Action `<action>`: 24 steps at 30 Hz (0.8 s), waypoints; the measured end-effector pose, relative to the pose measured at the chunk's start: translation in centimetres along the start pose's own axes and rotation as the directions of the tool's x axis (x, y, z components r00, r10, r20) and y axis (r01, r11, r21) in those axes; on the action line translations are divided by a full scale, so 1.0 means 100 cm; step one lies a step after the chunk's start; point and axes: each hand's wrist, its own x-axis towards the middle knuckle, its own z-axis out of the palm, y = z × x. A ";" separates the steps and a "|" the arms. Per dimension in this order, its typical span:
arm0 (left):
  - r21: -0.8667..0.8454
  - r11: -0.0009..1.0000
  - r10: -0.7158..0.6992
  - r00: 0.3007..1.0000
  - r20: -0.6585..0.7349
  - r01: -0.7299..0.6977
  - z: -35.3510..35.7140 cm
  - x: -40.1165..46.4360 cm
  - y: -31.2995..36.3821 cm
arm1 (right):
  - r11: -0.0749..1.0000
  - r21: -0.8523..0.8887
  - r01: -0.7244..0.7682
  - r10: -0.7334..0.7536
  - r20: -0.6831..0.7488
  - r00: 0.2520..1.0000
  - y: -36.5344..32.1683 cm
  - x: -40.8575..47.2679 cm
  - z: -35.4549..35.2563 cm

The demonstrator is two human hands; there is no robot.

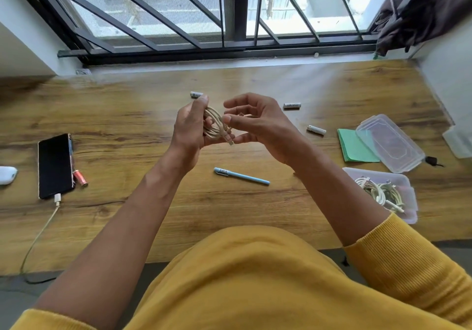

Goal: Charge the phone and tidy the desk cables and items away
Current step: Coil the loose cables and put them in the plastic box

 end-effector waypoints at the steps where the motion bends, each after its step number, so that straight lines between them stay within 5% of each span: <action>1: -0.054 0.998 -0.020 1.000 0.005 0.020 0.002 -0.001 0.001 | 1.000 -0.007 -0.013 0.014 0.017 1.000 0.001 0.000 -0.002; 10: -0.477 0.854 -0.197 0.978 0.071 0.207 0.000 0.000 0.001 | 0.998 0.013 0.063 -0.063 -0.027 0.998 0.007 -0.003 -0.004; 24: -0.482 0.867 -0.164 0.986 -0.033 0.128 0.011 0.002 0.003 | 0.991 -0.056 0.122 -0.128 -0.126 0.984 0.001 0.000 0.023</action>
